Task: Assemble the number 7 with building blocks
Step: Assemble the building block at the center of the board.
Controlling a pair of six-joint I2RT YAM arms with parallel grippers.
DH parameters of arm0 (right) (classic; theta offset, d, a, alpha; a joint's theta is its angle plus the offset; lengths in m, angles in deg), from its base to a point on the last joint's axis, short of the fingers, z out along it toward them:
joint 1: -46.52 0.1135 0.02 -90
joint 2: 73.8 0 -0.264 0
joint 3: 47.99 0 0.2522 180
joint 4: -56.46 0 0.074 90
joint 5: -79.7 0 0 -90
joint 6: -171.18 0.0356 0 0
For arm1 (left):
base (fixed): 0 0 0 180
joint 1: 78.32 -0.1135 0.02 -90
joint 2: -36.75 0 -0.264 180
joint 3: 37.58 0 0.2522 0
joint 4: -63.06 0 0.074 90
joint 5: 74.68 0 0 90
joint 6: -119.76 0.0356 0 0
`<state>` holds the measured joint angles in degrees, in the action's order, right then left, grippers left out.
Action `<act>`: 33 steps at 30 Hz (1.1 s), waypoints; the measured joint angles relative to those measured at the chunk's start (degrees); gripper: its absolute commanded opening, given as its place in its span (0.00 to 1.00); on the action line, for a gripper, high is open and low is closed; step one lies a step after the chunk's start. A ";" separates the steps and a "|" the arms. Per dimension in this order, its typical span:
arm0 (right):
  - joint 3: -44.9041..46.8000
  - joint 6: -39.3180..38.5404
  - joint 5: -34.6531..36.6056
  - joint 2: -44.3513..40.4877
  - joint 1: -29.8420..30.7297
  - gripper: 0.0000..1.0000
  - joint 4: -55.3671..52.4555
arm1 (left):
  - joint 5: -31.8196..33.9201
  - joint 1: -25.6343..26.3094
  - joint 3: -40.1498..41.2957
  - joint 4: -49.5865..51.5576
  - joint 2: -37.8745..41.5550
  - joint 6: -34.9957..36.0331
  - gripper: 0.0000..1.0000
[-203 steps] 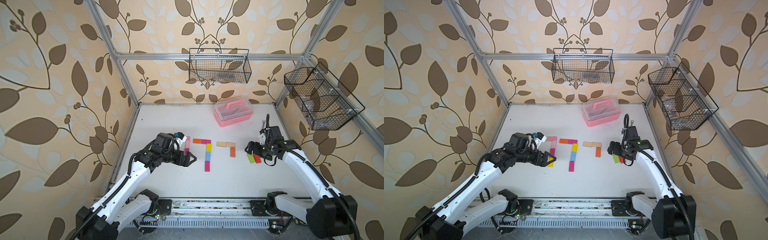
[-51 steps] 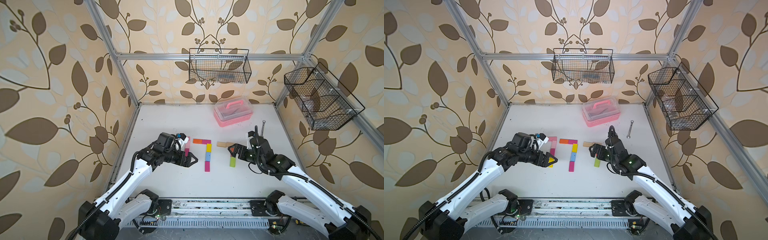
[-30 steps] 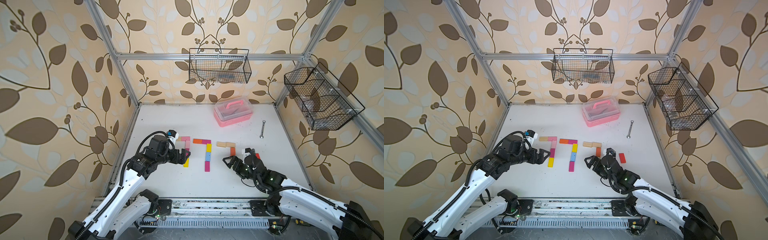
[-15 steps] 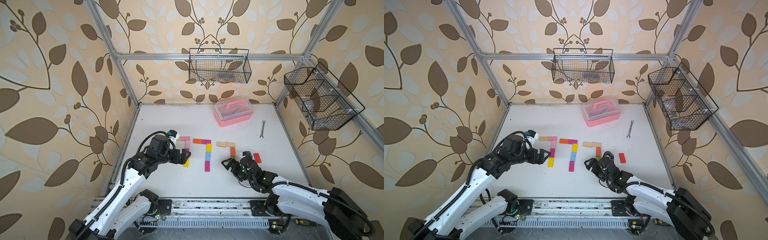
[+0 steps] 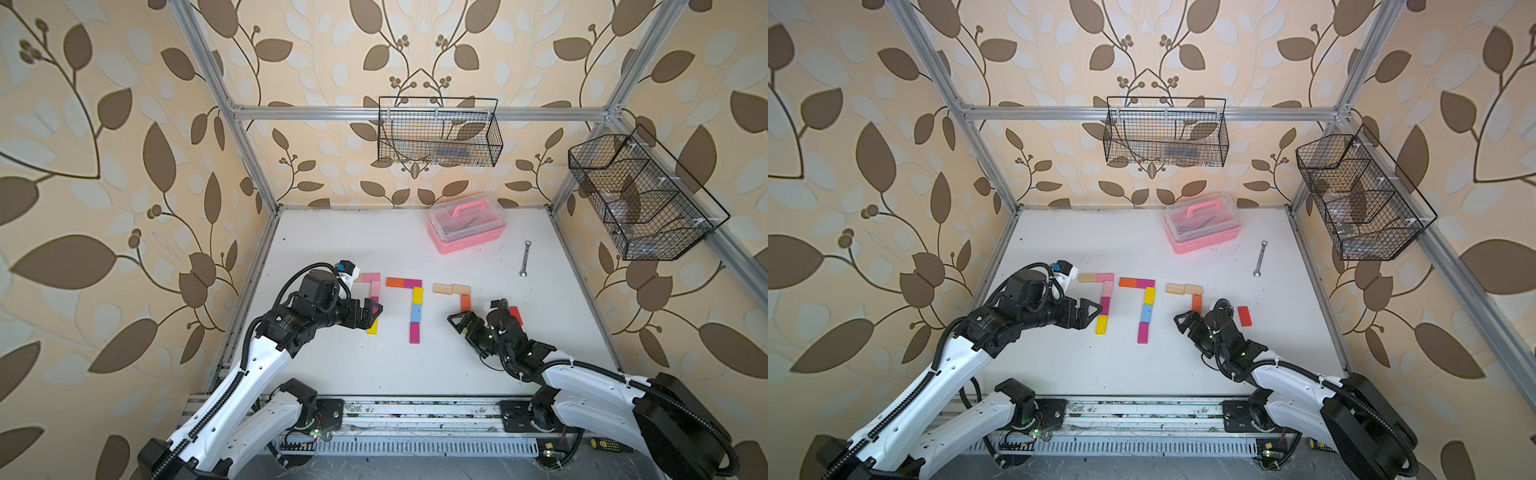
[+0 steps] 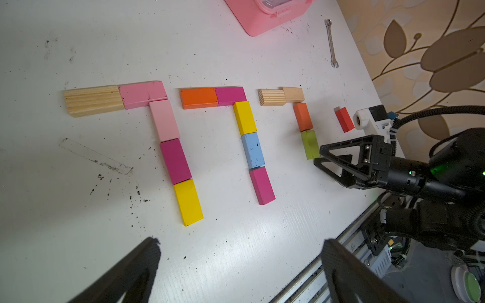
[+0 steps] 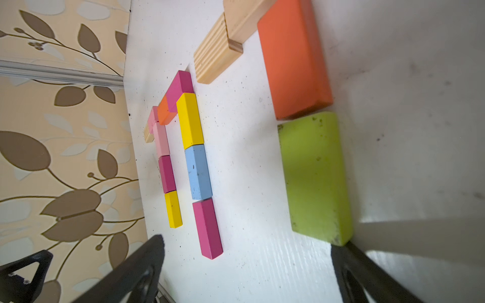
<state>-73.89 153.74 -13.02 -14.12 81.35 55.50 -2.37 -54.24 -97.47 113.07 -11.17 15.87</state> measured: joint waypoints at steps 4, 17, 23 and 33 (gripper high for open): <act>0.57 -0.28 -0.33 -0.83 -0.87 1.00 0.26 | -0.07 0.00 0.00 0.00 0.00 0.02 0.99; 0.04 -0.48 1.51 -0.90 4.85 1.00 -1.20 | -0.50 0.00 0.00 0.00 0.00 0.07 0.99; -2.23 0.13 1.68 5.46 7.43 1.00 3.13 | -1.55 0.00 0.00 0.00 0.02 0.20 0.99; -20.63 -9.31 -2.01 17.92 4.96 1.00 -12.81 | -1.86 0.00 0.00 0.00 0.31 0.24 0.99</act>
<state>-94.53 144.43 -15.04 3.80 86.31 42.69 -4.23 -54.24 -97.47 113.07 -10.86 16.11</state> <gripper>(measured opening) 0.999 0.989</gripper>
